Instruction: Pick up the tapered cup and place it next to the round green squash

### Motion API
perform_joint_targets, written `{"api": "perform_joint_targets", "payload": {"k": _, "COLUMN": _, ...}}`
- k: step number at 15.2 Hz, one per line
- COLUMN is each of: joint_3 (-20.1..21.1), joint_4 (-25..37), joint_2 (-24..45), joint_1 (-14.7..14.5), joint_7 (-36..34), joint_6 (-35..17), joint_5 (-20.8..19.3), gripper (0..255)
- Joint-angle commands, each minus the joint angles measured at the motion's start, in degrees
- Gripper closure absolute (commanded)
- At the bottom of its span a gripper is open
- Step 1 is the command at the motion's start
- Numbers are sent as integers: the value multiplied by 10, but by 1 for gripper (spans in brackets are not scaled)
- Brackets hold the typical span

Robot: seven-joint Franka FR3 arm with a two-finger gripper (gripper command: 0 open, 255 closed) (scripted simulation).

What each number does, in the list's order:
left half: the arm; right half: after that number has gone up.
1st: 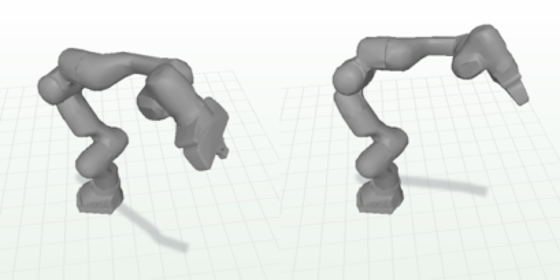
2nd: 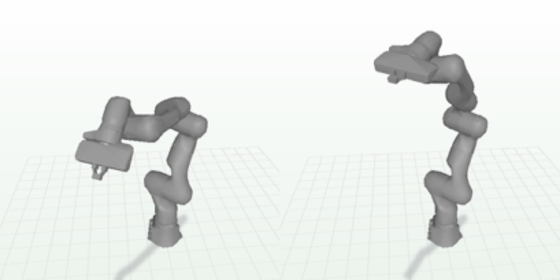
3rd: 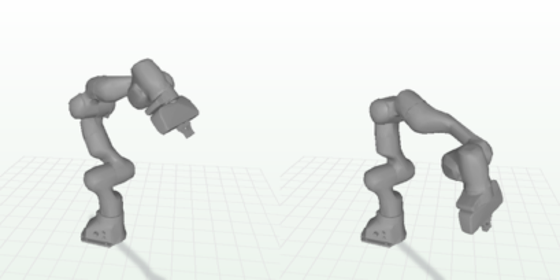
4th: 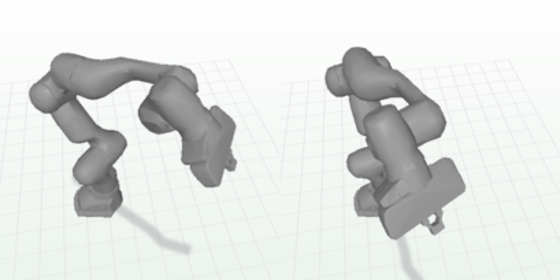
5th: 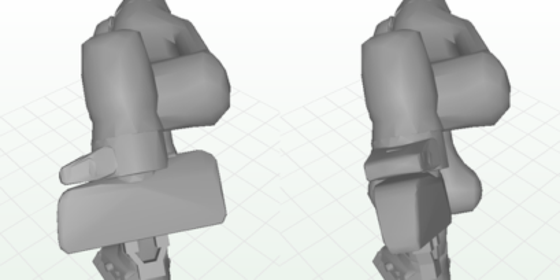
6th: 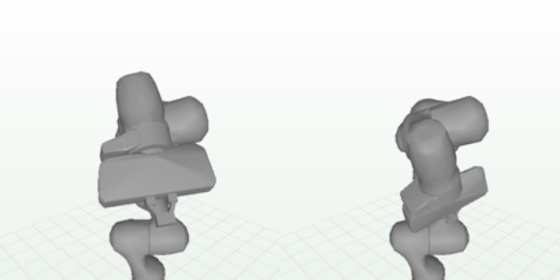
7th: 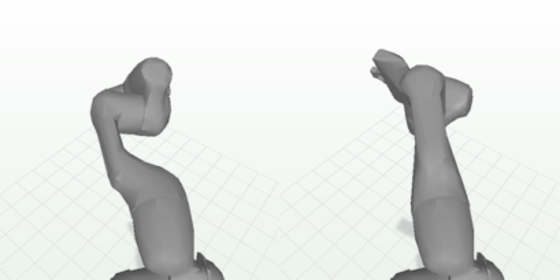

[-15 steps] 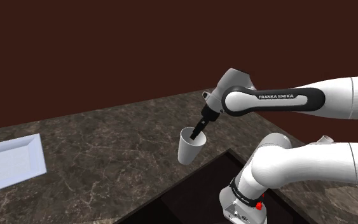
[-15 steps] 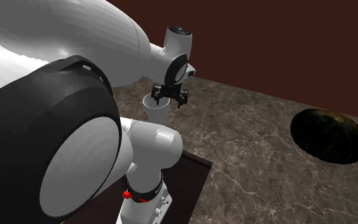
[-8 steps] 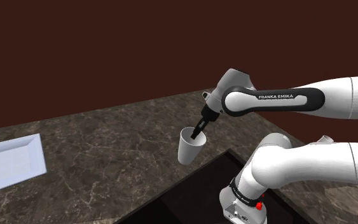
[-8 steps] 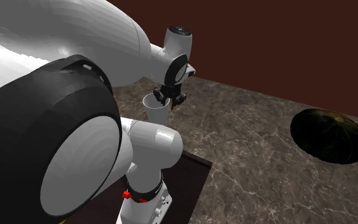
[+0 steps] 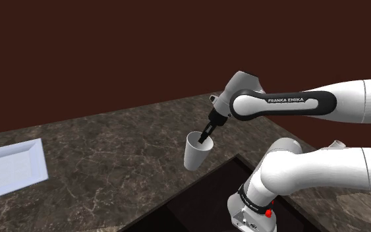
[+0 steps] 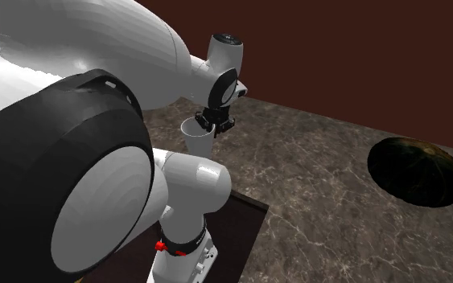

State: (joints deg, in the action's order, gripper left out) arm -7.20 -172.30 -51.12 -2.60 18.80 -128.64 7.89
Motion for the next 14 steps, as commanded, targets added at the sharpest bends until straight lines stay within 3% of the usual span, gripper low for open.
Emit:
{"api": "perform_joint_targets", "payload": {"k": 1, "joint_3": 1, "joint_4": 6, "joint_2": -5, "joint_1": 1, "joint_7": -2, "joint_6": 11, "joint_5": -1, "gripper": 255}}
{"api": "perform_joint_targets", "payload": {"k": 14, "joint_3": 10, "joint_4": 89, "joint_2": -45, "joint_1": 4, "joint_7": -24, "joint_6": 132, "joint_5": -6, "gripper": 255}}
